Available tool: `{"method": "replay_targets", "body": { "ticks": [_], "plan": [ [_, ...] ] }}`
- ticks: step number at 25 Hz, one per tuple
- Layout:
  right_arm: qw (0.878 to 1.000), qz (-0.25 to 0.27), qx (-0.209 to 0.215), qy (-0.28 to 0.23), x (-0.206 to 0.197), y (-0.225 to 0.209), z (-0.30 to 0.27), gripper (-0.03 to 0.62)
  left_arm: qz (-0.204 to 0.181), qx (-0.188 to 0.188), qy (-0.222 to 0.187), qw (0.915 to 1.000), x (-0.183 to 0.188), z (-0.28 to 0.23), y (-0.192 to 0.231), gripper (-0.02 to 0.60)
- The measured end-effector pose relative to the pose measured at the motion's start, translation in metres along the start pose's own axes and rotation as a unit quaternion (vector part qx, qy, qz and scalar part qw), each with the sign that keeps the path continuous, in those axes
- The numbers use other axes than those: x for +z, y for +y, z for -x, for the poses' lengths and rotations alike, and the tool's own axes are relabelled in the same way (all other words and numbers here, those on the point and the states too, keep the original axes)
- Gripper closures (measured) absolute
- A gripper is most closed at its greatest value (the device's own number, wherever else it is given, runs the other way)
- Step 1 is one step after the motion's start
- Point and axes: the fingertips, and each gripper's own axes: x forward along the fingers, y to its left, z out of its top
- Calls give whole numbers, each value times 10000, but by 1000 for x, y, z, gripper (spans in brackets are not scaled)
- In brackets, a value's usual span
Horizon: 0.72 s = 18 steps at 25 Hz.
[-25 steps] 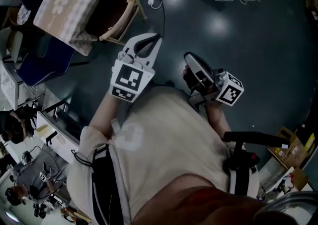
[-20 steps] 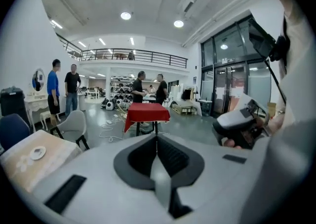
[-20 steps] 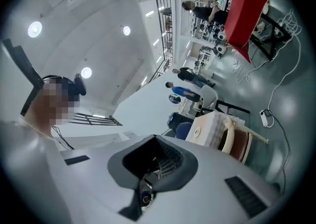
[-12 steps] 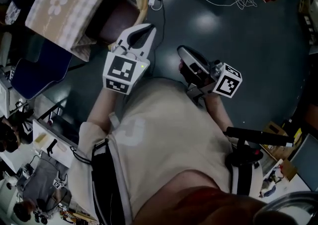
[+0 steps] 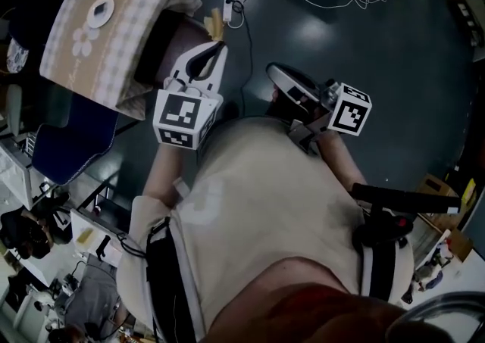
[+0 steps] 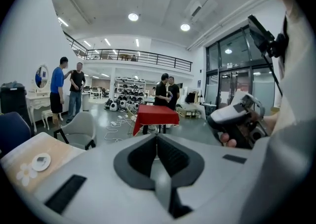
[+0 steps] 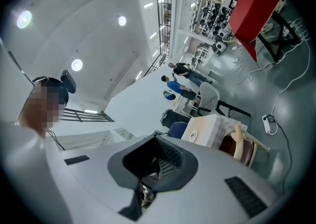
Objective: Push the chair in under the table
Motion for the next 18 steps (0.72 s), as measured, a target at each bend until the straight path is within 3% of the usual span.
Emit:
{"method": "replay_targets", "body": {
  "ticks": [7,15,18],
  "plan": [
    [9997,-124,198,-48,50,-33,28,582,-91,99,213,9997,16,-58,-24,572],
    [9974,-433,566,56,141,-73,87,582,-271,279,398,9984,68,-161,-78,572],
    [9981,60,426,430,149,-82,99,582,-309,489,399,9975,74,-175,-87,572]
  ]
}}
